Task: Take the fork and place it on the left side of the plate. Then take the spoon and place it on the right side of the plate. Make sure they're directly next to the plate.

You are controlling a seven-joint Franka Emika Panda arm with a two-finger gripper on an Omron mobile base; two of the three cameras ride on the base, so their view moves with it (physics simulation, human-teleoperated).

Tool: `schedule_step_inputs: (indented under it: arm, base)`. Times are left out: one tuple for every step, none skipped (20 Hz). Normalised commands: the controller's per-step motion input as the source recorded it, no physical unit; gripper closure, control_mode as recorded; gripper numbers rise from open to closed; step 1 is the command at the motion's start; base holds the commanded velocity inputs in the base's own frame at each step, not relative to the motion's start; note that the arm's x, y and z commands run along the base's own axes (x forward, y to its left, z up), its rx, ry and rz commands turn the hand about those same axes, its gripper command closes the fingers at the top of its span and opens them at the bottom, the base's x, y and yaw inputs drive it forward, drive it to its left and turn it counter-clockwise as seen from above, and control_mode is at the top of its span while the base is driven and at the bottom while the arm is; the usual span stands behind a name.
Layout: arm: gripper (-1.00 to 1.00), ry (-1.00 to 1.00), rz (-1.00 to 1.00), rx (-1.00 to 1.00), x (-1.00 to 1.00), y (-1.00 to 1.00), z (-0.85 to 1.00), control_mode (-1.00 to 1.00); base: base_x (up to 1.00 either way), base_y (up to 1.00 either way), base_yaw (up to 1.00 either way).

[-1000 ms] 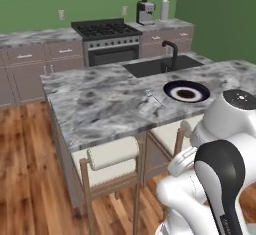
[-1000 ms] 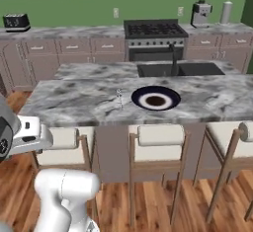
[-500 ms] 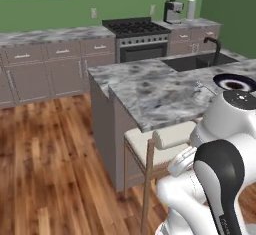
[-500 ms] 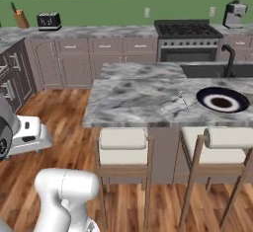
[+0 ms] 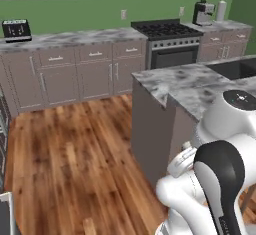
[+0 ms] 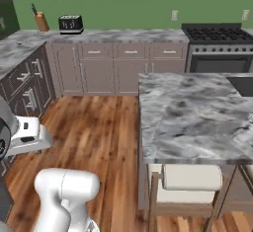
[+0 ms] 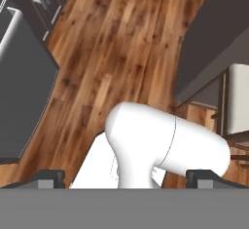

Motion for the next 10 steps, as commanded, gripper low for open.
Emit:
schedule_step_inputs:
  arm:
    - [-1.0,0.0,0.0,0.0,0.0,0.0,0.0,1.0]
    - [-1.0,0.0,0.0,0.0,0.0,0.0,0.0,1.0]
    - [-1.0,0.0,0.0,0.0,0.0,0.0,0.0,1.0]
    - [-1.0,0.0,0.0,0.0,0.0,0.0,0.0,1.0]
    - [-1.0,0.0,0.0,0.0,0.0,0.0,0.0,1.0]
    - [-1.0,0.0,0.0,0.0,0.0,0.0,0.0,1.0]
    - [-1.0,0.0,0.0,0.0,0.0,0.0,0.0,1.0]
    - [-1.0,0.0,0.0,0.0,0.0,0.0,0.0,1.0]
    - [-1.0,0.0,0.0,0.0,0.0,0.0,0.0,1.0]
    - [-1.0,0.0,0.0,0.0,0.0,0.0,0.0,1.0]
  base:
    - [1.0,0.62,0.09]
    - [1.0,0.56,0.09]
    - [1.0,0.54,0.09]
    - [1.0,0.55,0.09]
    - [1.0,0.55,0.09]
    - [1.0,0.55,0.09]
    - [1.0,0.54,0.1]
    - [1.0,0.51,0.11]
    - [1.0,0.47,0.12]
    - [1.0,0.41,0.14]
